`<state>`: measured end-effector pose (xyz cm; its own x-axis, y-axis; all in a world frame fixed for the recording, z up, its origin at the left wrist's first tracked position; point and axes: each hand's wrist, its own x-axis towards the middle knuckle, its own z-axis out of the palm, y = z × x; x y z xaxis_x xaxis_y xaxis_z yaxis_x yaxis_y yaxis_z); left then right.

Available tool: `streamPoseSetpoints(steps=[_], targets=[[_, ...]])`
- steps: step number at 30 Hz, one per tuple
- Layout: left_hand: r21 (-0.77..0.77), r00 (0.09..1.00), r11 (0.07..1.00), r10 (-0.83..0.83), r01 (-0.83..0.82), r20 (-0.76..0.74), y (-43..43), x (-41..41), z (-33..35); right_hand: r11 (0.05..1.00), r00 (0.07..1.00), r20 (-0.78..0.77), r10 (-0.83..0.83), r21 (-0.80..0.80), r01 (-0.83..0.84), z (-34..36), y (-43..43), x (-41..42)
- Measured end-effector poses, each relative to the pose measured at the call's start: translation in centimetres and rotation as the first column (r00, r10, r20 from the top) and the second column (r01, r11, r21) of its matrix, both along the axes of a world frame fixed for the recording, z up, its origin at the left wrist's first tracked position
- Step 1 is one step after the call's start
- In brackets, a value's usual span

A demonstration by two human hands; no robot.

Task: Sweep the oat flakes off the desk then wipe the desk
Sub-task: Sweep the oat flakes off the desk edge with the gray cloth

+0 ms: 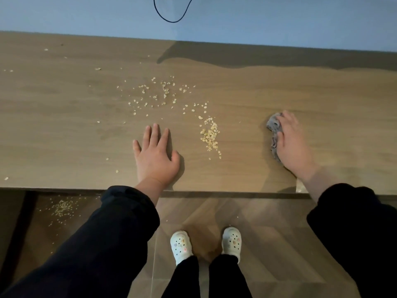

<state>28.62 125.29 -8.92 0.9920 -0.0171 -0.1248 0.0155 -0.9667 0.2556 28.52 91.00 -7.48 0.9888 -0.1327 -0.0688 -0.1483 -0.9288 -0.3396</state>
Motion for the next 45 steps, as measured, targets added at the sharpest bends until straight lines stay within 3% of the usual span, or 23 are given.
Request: streamPoseSetpoints(steps=[5, 8, 12, 15, 17, 19, 21, 24, 28, 34, 37, 42, 45], targets=[[-0.121, 0.999, 0.992, -0.027, 0.031, 0.034, 0.2, -0.2, 0.5, 0.966, 0.974, 0.006, -0.224, -0.127, 0.223, -0.3, 3.7, -5.2], [-0.206, 0.989, 0.968, -0.131, 0.142, 0.064, 0.9, -0.5, 0.6, 0.951, 0.962, 0.013, -0.272, -0.152, 0.271, -0.4, 8.5, -6.5], [-0.229, 0.946, 0.918, -0.313, 0.323, 0.081, 3.1, -0.7, 0.2, 0.98, 0.99, -0.051, -0.135, -0.154, 0.126, -0.5, 13.7, -6.4], [-0.095, 0.886, 0.881, -0.459, 0.463, 0.06, 4.8, -1.0, -0.1, 0.978, 0.99, -0.106, 0.095, -0.176, -0.112, -0.4, 13.1, -6.5], [-0.032, 0.862, 0.862, -0.504, 0.506, 0.051, 5.7, -0.8, -0.1, 0.97, 0.988, -0.11, 0.107, -0.205, -0.128, -0.1, 10.7, -6.4], [-0.018, 0.87, 0.87, -0.491, 0.492, 0.037, 6.2, -0.4, 0.0, 0.98, 0.993, -0.061, -0.105, -0.176, 0.093, 0.3, 7.9, -6.6], [-0.014, 0.879, 0.879, -0.476, 0.476, 0.024, 6.4, -0.1, 0.0, 0.927, 0.935, -0.001, -0.355, -0.125, 0.352, 0.2, 6.4, -7.1], [0.037, 0.878, 0.878, -0.479, 0.478, 0.018, 6.3, -0.2, -0.3, 0.845, 0.858, 0.047, -0.511, -0.154, 0.512, -0.6, 8.5, -7.0], [0.018, 0.884, 0.885, -0.466, 0.466, 0.031, 6.4, -0.1, -0.5, 0.851, 0.868, 0.013, -0.497, -0.191, 0.49, -0.7, 14.1, -5.2], [0.003, 0.887, 0.887, -0.461, 0.461, 0.032, 6.4, -0.1, -0.5, 0.911, 0.914, -0.041, -0.405, -0.11, 0.398, -0.4, 19.7, -1.9], [0.004, 0.891, 0.892, -0.452, 0.453, 0.032, 6.5, -0.1, -0.5, 0.927, 0.93, -0.034, -0.365, -0.112, 0.359, -0.7, 17.8, -3.0], [0.001, 0.89, 0.891, -0.454, 0.454, 0.04, 6.4, -0.1, -0.4, 0.84, 0.843, 0.062, -0.534, -0.081, 0.537, -0.8, 11.8, -2.5], [0.0, 0.89, 0.891, -0.454, 0.454, 0.044, 6.4, -0.1, -0.4, 0.865, 0.869, 0.061, -0.492, -0.081, 0.495, -0.4, 10.8, 0.4]])
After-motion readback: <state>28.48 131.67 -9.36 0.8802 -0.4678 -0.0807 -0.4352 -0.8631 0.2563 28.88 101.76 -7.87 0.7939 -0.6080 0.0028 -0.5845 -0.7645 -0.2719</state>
